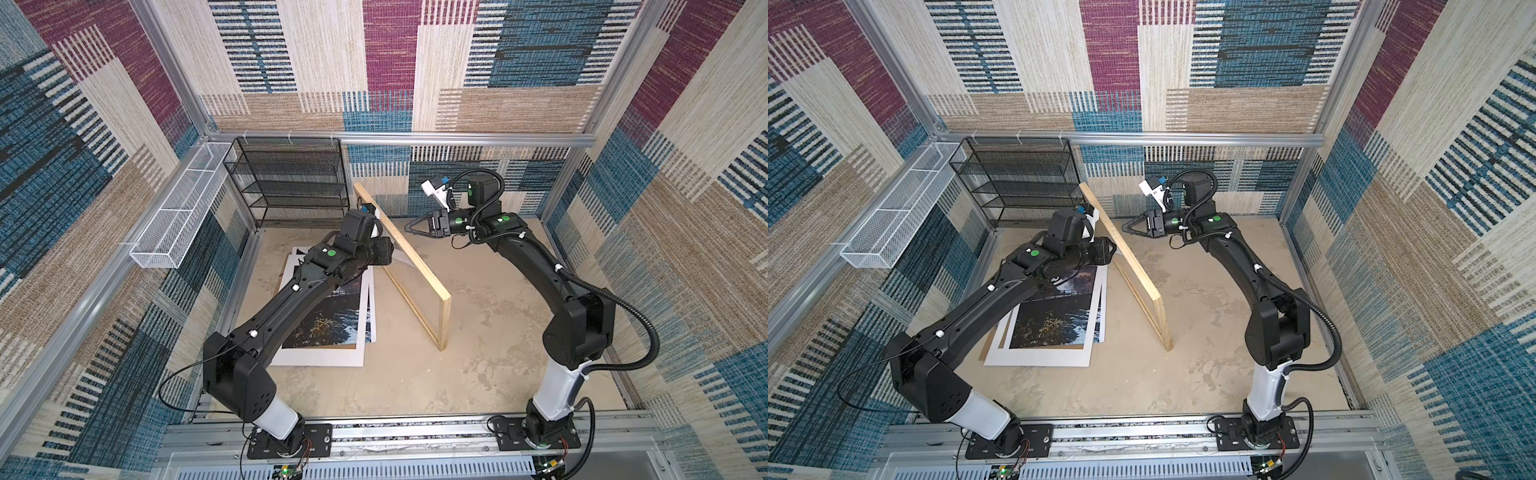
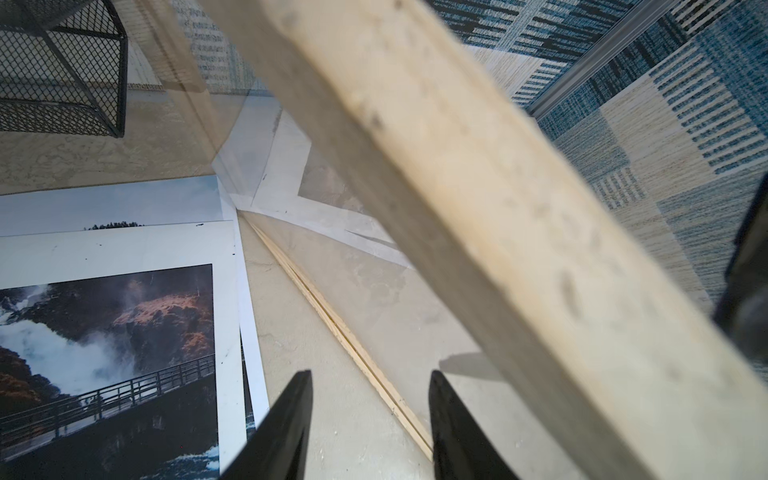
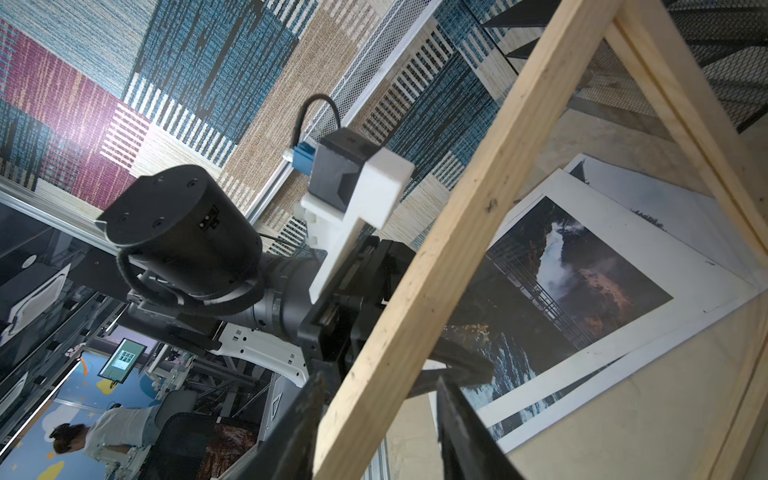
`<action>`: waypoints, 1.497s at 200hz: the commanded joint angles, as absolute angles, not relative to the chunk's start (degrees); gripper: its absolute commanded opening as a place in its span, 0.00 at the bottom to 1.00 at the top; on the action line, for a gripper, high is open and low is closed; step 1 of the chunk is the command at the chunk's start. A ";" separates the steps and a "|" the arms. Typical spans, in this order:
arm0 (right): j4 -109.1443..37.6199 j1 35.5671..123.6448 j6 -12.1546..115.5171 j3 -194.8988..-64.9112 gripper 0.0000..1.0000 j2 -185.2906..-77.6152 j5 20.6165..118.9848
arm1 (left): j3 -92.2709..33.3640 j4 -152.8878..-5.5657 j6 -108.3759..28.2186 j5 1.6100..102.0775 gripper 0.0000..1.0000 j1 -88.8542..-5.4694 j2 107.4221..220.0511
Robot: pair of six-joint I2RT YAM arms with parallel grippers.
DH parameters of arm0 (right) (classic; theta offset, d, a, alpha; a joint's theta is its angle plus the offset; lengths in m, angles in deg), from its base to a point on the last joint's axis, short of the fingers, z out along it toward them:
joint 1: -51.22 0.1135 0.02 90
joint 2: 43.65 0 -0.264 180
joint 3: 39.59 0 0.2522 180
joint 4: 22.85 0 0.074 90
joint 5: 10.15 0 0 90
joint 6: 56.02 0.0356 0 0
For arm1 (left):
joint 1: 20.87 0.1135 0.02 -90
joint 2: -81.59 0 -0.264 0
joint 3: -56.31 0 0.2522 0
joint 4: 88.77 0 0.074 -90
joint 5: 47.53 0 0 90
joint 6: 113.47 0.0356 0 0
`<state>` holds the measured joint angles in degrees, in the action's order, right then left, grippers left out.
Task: Put the photo into the frame
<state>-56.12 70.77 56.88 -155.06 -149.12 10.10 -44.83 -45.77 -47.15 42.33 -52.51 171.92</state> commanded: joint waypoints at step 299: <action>-60.15 70.76 51.57 -154.06 0.69 -147.19 14.31 | -46.12 -52.90 -43.20 46.91 0.51 -52.44 167.74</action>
<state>-60.47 70.71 51.96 -154.06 -147.90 13.92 -45.26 -51.06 -43.90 45.89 -52.51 167.31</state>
